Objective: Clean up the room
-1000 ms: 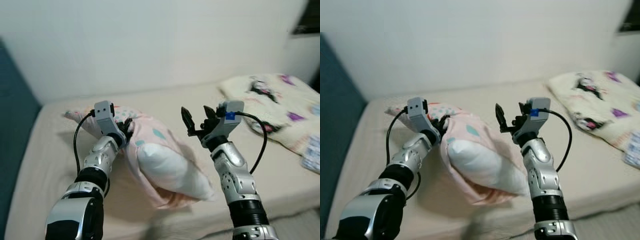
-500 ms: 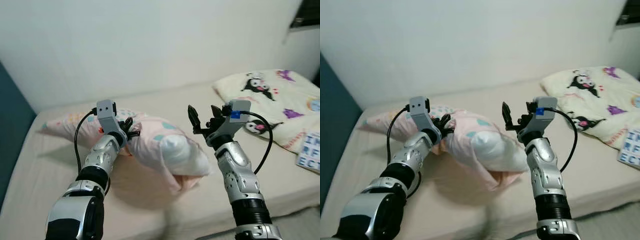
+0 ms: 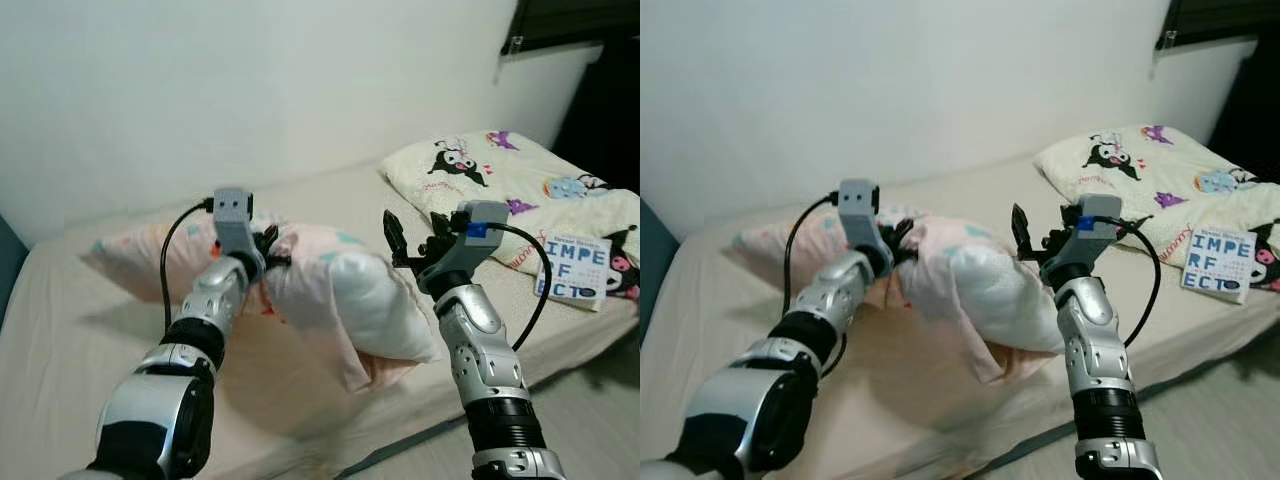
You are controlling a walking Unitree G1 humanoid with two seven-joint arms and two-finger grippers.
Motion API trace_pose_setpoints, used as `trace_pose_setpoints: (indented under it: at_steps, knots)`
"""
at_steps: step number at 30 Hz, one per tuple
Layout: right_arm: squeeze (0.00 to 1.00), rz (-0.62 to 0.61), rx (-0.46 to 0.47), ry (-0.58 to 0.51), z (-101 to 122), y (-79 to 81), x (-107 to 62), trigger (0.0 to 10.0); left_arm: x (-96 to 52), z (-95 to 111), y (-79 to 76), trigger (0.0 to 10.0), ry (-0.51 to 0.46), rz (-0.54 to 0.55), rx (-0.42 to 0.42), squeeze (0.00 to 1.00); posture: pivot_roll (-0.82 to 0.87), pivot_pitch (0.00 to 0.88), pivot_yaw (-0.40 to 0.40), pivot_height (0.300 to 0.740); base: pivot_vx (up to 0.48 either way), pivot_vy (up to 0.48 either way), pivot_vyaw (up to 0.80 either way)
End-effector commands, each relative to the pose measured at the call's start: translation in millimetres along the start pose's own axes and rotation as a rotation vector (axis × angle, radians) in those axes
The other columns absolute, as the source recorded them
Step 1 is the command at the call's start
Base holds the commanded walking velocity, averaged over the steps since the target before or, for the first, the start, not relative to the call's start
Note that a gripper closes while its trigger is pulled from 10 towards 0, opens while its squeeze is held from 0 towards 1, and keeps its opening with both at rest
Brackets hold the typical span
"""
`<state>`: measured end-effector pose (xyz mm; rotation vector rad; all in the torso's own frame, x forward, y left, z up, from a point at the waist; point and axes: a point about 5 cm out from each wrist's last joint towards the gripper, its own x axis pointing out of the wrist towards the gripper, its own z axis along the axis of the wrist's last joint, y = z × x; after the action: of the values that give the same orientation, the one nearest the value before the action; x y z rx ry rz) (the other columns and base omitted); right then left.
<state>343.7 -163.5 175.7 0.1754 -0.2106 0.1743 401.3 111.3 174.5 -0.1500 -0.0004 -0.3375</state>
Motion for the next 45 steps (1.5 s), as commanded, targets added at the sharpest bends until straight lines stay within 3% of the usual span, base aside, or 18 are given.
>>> trace_pose_setpoints:
  at_steps: [1, 7, 11, 24, 34, 38, 41, 42, 43, 44, 45]
  knots:
    - [0.00, 0.007, -0.003, 0.002, -2.3, 4.1, 0.8, 10.0, 3.2, 27.7, 6.8, 10.0, -0.103, 0.009, 0.059, 0.00, -0.28, 0.047, 0.043, 0.740, 0.000, 0.360, 0.00]
    - [0.00, 0.003, -0.005, 0.000, -2.5, 3.1, -1.5, 10.0, 6.9, 40.4, 8.0, 10.0, -0.109, 0.033, 0.169, 0.00, -0.29, 0.046, 0.047, 0.740, 0.000, 0.363, 0.00]
    - [0.00, 0.008, -0.008, 0.002, -2.6, 2.6, -3.4, 10.0, 3.9, 48.7, 26.5, 10.0, -0.105, 0.136, 0.236, 0.00, -0.29, 0.047, 0.045, 0.740, 0.000, 0.355, 0.00]
    - [0.00, 0.028, -0.013, 0.012, -4.9, 6.2, -5.1, 10.0, 0.8, 45.8, 37.1, 10.0, -0.090, 0.230, 0.249, 0.00, -0.30, 0.058, 0.041, 0.740, 0.000, 0.339, 0.00]
    - [0.00, 0.027, -0.014, 0.013, -5.0, 5.7, -7.0, 10.0, 3.3, 51.0, 33.2, 10.0, -0.119, 0.239, 0.221, 0.00, -0.30, 0.061, 0.043, 0.740, 0.000, 0.337, 0.00]
    - [0.00, 0.026, -0.014, 0.014, -5.2, 6.0, -7.0, 10.0, 6.7, 51.1, 22.0, 10.0, -0.133, 0.144, 0.198, 0.00, -0.30, 0.062, 0.043, 0.740, 0.000, 0.000, 0.00]
    - [0.00, 0.025, -0.014, 0.013, -5.3, 6.4, -7.0, 10.0, 10.4, 39.6, -9.0, 10.0, -0.122, -0.119, 0.243, 0.00, -0.29, 0.063, 0.044, 0.740, 0.000, 0.000, 0.00]
    - [0.00, 0.025, -0.014, 0.013, -5.3, 6.4, -7.0, 10.0, 10.4, 39.6, -9.0, 10.0, -0.122, -0.119, 0.243, 0.00, -0.29, 0.063, 0.044, 0.740, 0.000, 0.000, 0.00]
    - [0.00, 0.022, -0.015, 0.015, -5.6, 6.1, -6.9, 10.0, 10.1, 32.1, -22.8, 10.0, -0.111, -0.232, 0.270, 0.00, -0.29, 0.064, 0.045, 0.740, 0.000, 0.000, 0.00]
    - [0.00, 0.022, -0.015, 0.015, -5.6, 6.1, -6.9, 10.0, 10.1, 32.1, -22.8, 10.0, -0.111, -0.232, 0.270, 0.00, -0.29, 0.064, 0.045, 0.740, 0.000, 0.000, 0.00]
    - [0.00, 0.019, -0.016, 0.016, -6.1, 5.7, -7.0, 10.0, 8.6, 22.9, -37.9, 10.0, -0.100, -0.346, 0.295, 0.00, -0.29, 0.065, 0.046, 0.740, 0.000, 0.000, 0.00]
